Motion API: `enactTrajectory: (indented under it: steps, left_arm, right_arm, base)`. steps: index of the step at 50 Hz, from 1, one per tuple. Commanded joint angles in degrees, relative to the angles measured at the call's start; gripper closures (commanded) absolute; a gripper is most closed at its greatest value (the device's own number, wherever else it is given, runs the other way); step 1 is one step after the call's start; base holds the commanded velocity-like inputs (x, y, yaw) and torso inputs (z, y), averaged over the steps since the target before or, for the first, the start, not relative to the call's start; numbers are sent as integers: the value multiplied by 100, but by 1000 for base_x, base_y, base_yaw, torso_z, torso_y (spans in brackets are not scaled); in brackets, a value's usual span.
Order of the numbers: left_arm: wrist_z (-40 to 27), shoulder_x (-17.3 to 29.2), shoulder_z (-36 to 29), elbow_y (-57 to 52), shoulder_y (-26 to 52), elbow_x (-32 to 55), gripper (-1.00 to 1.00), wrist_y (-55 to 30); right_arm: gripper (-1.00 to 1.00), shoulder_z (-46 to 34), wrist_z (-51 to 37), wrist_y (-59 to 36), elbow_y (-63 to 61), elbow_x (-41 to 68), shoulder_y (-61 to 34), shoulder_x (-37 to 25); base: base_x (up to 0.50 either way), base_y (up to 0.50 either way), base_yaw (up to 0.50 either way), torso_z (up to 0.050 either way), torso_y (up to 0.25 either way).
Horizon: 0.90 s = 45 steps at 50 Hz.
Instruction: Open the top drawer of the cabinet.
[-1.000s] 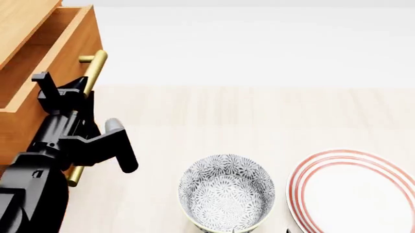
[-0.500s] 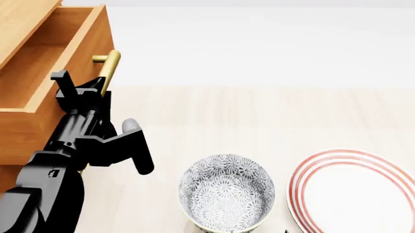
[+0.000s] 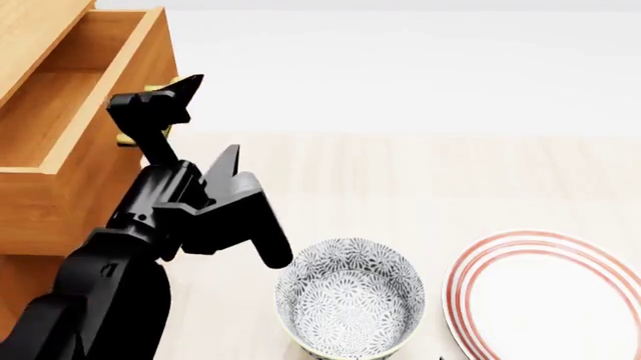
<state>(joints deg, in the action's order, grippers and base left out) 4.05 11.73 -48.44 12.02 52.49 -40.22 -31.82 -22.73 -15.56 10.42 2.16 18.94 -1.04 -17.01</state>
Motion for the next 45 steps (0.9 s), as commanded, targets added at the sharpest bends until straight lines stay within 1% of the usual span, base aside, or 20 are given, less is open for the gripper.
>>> enactTrajectory:
  steps: [1, 11, 15, 16, 22, 27, 29, 30, 32, 33, 34, 35, 39, 40, 43, 45]
  left_arm:
    - [366, -391, 503, -907, -27, 222, -100, -445]
    - [557, -468, 510, -1406, 141, 137, -100, -689]
    - [748, -523, 561, -1736, 237, -28, -100, -1120]
    - [876, -548, 583, -1978, 247, -47, -100, -1248]
    - [1112, -598, 603, -2525, 245, -114, -100, -1553]
    - [1270, -762, 892, -2903, 186, 13, -100, -1984]
    - [1342, -891, 1066, -3093, 156, 71, -100, -2258]
    - [1378, -1054, 1279, -3218, 158, 173, -100, -2505]
    - [1336, -1090, 1318, -3282, 222, 186, -100, -2688]
    - [1257, -1165, 1523, -3473, 371, 697, -100, -3228]
    - [1117, -1156, 1558, -3511, 448, 862, -100, -3385]
    - [936, -1165, 1723, -3553, 594, 1289, -100, -3721]
    - [626, -1129, 1884, -3371, 771, 1607, -100, -3942]
    - [566, -1144, 2043, -3227, 822, 1771, -100, -3988]
    - [311, -1118, 2214, -2945, 870, 1993, -100, -3790]
    - [161, -1129, 2329, -2816, 933, 2112, -100, -3803]
  right_arm:
    - [-100, 139, 98, 0, -2, -59, -15, 99]
    - [-100, 112, 81, 9, -46, -65, 8, 77]
    - [-100, 102, 73, 2, -25, -72, -10, 76]
    - [-100, 97, 74, 8, -15, -75, -10, 78]
    - [-100, 83, 64, 22, -7, -83, -2, 72]
    - [-100, 74, 50, -11, -31, -76, -10, 58]
    - [-100, 65, 47, 8, -7, -90, -8, 64]
    - [-100, 59, 36, -7, -47, -94, 9, 52]
    - [-100, 57, 16, -42, -99, -91, 22, 34]
    - [-100, 51, 19, -22, -58, -104, 15, 45]
    - [-100, 48, 21, -20, -48, -103, 7, 47]
    - [-100, 44, 18, -21, -48, -106, 6, 47]
    - [-100, 33, 22, 9, 5, -118, -7, 56]
    - [-100, 30, -3, -53, -77, -110, 8, 34]
    - [-100, 20, 7, -12, -18, -121, -2, 46]
    - [-100, 16, -7, -37, -47, -118, 1, 39]
  base:
    - [0, 0, 0, 0, 0]
    - [0, 0, 0, 0, 0]
    - [0, 0, 0, 0, 0]
    - [0, 0, 0, 0, 0]
    - [0, 0, 0, 0, 0]
    - [0, 0, 0, 0, 0]
    - [0, 0, 0, 0, 0]
    - [0, 0, 0, 0, 0]
    - [0, 0, 0, 0, 0]
    - [0, 0, 0, 0, 0]
    - [0, 0, 0, 0, 0]
    - [0, 0, 0, 0, 0]
    - [0, 0, 0, 0, 0]
    - [0, 0, 0, 0, 0]
    - [0, 0, 0, 0, 0]
    - [0, 0, 0, 0, 0]
